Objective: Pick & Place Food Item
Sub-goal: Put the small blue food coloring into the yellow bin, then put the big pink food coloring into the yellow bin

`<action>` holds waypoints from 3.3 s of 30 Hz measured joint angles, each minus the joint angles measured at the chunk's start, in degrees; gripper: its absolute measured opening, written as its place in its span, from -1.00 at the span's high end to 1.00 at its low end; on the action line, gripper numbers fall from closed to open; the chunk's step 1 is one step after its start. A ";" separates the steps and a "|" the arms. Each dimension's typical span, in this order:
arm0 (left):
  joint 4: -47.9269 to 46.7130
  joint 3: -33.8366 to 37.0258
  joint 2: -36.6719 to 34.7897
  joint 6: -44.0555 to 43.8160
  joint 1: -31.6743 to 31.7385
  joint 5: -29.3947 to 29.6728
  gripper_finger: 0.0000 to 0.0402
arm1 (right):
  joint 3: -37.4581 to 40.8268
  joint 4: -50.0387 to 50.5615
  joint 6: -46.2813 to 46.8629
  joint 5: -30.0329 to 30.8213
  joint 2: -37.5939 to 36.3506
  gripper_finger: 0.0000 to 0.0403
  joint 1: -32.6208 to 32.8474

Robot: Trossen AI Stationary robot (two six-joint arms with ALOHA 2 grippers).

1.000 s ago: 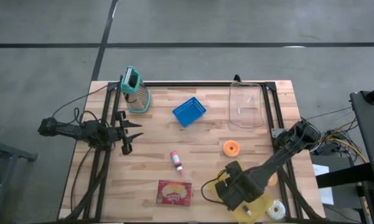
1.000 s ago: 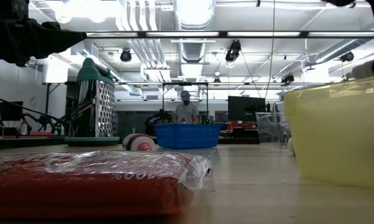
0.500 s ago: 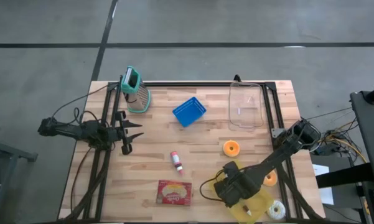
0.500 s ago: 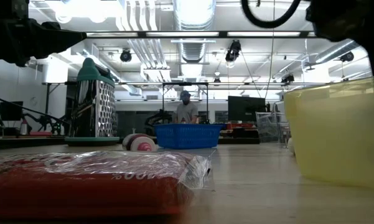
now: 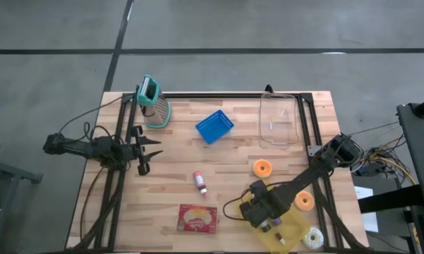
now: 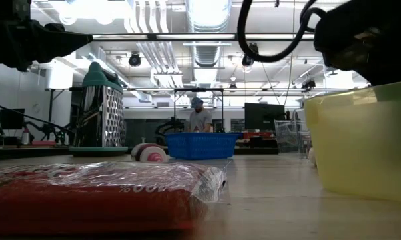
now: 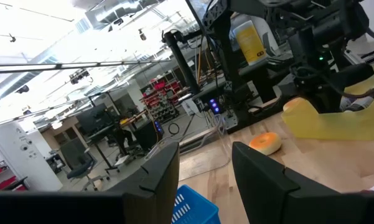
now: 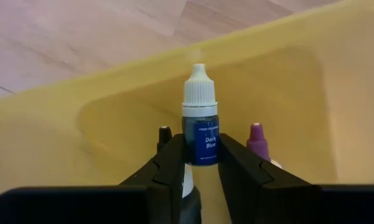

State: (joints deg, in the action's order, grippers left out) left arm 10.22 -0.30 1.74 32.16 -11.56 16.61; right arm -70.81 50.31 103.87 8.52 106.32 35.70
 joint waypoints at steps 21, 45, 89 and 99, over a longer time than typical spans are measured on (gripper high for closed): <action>0.00 0.00 0.00 -0.02 -0.01 -0.01 0.24 | 6.96 -9.61 1.16 -0.25 -0.35 0.52 0.02; 0.00 -0.02 0.02 -0.01 0.00 0.00 0.25 | 5.68 -10.41 0.79 0.45 0.07 0.42 0.00; 0.00 0.00 0.02 -0.02 0.01 -0.01 0.24 | 5.57 -9.94 4.15 1.97 -5.52 0.09 0.02; 0.00 0.00 0.02 -0.01 -0.01 0.00 0.24 | 5.55 -9.71 0.64 10.93 -16.24 0.09 -0.05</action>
State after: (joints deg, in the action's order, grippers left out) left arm 10.22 -0.30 1.76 32.15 -11.57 16.61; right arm -65.25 40.59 104.51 19.45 90.08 35.65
